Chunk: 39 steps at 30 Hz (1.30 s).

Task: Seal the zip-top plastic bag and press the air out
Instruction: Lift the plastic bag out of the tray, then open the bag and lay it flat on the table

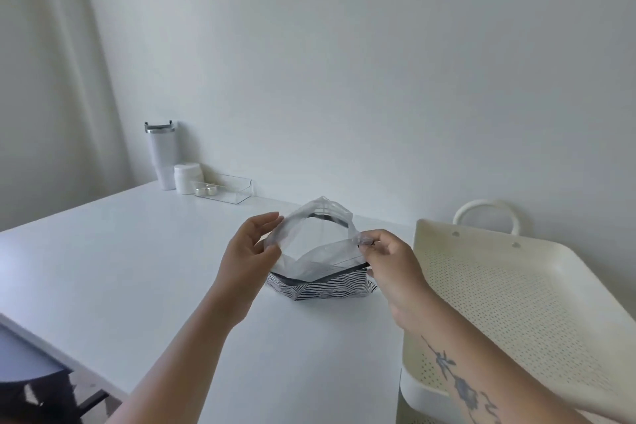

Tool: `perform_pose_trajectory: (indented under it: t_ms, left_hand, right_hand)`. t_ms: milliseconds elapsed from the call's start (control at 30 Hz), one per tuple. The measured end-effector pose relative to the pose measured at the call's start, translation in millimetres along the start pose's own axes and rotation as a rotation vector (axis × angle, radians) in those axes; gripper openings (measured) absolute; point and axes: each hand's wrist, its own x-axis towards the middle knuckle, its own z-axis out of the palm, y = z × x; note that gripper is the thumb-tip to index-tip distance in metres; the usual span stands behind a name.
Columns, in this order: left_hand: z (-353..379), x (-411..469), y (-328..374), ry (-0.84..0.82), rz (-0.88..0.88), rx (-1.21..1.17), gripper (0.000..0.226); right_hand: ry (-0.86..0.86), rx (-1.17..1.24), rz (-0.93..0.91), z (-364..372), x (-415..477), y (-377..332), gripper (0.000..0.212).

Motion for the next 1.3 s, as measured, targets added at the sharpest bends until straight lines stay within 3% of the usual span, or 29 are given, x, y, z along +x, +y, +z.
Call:
perform_pose_trajectory:
  t_ms: [200,333,400,567,767,933,1067,1300]
  left_hand:
    - [-13,-19,-12,-0.048,-0.091,0.125,0.045]
    - [-24,-33,-19,-0.059,-0.195,0.166,0.059]
    - [-28,-39,-21,-0.09,-0.219,0.119,0.055]
    - [-44,-43,-27,-0.234,-0.243,-0.117,0.037]
    - [-53,-38,-34,-0.306,-0.255,-0.166,0.028]
    - [-51,-26,-34,-0.15,-0.263,-0.089,0.02]
    - [-44,-13,-35,0.044,-0.158,0.275,0.021]
    - [-30,0,-35,0.194,0.004,0.442,0.023]
  right_hand:
    - [0.007,0.022,0.082,13,-22,15,0.023]
    - [-0.032,0.232,0.146,11,-33,24,0.03]
    - [-0.039,0.344,0.161,12,-38,32,0.034]
    - [-0.059,0.29,0.152,17,-43,40,0.037]
    - [-0.143,0.305,0.124,22,-34,34,0.025]
    - [-0.162,0.063,0.159,24,-16,27,0.021]
    - [-0.122,-0.127,0.173,24,-1,21,0.011]
    - [-0.038,-0.344,0.059,20,13,17,0.01]
